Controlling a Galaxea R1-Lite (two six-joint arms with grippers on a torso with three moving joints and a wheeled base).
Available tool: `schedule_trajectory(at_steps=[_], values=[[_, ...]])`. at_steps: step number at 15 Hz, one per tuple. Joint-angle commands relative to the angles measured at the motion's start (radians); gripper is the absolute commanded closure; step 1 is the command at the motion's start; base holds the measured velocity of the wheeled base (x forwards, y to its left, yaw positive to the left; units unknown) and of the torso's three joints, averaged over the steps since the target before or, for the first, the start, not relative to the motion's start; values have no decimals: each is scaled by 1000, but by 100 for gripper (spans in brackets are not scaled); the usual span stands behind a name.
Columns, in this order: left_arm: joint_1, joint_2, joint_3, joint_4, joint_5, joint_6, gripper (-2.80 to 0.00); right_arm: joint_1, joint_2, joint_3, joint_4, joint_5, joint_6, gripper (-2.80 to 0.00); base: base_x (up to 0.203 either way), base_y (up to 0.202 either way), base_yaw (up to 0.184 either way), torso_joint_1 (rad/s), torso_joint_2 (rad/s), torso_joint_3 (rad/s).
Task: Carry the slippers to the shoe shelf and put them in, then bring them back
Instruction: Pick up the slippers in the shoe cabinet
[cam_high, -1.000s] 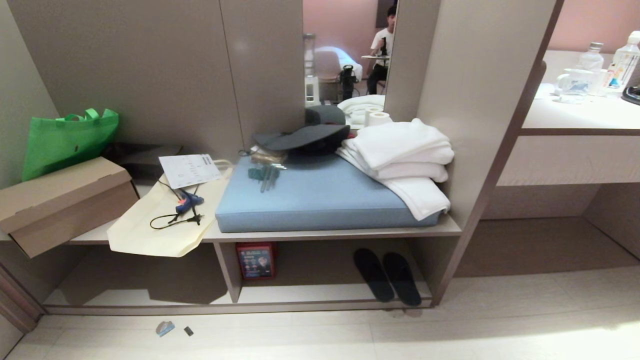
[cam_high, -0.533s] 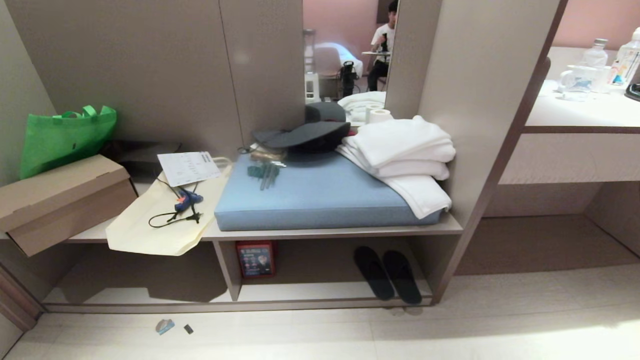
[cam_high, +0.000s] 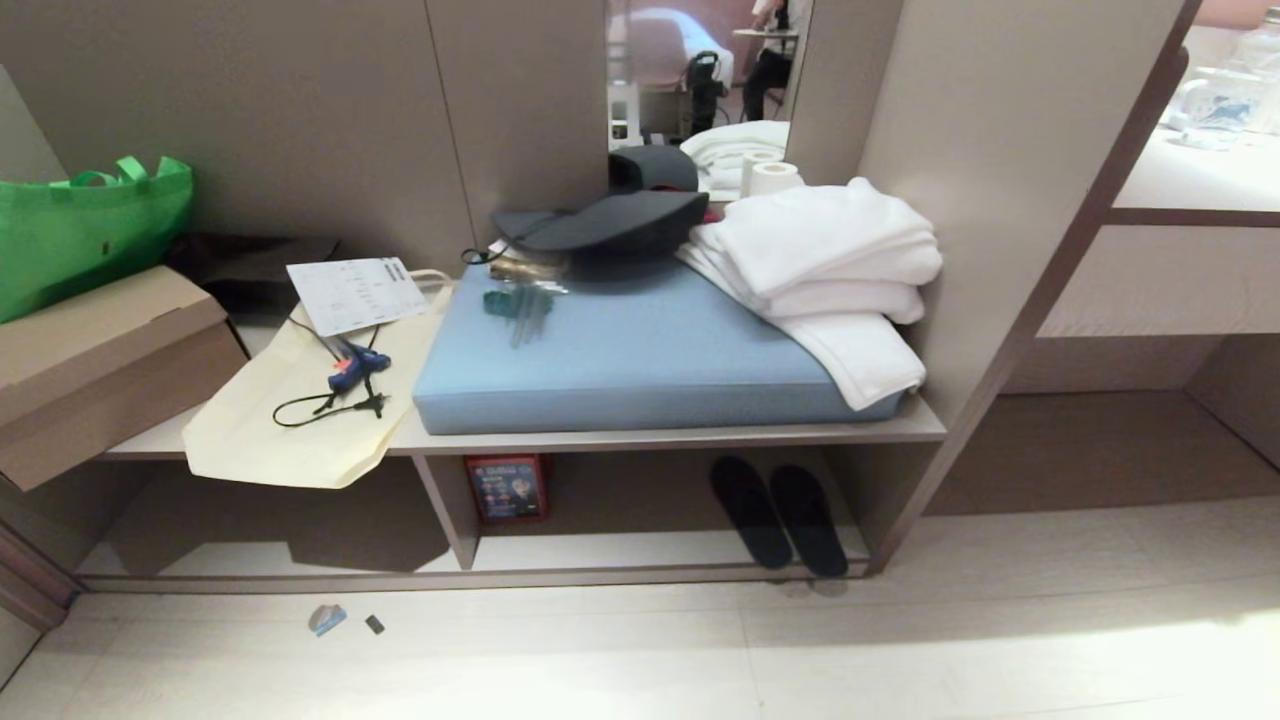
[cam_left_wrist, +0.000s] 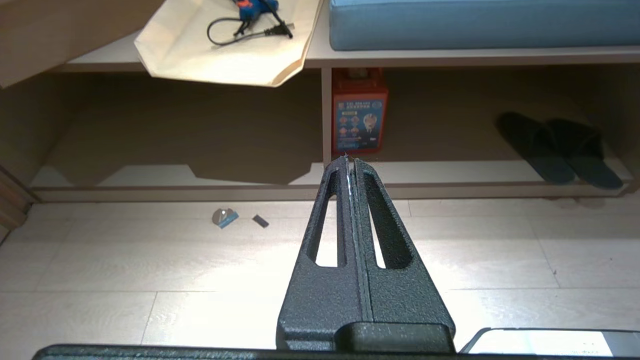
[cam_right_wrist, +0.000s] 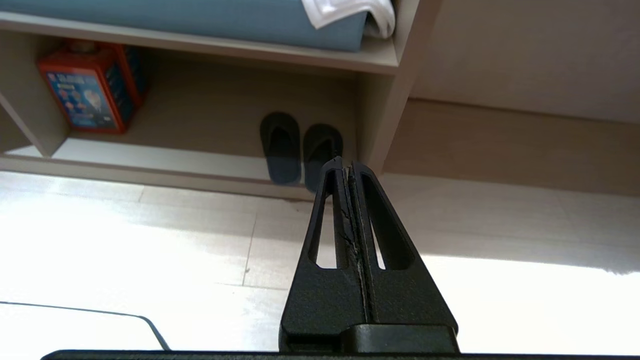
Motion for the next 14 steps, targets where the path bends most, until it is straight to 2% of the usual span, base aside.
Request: schedule_trajectory(at_steps=[1, 4, 14], values=[[0, 0, 1, 0, 0, 0, 0, 1, 0, 0, 0, 0, 4, 0, 0, 0, 0, 2, 2, -197], [0, 0, 2, 0, 0, -1, 0, 1, 1, 0, 3, -13, 93, 0, 0, 0, 0, 5, 3, -201], [0, 0, 2, -5, -1, -2, 0, 1, 1, 0, 3, -18, 98, 0, 0, 0, 0, 4, 3, -201]])
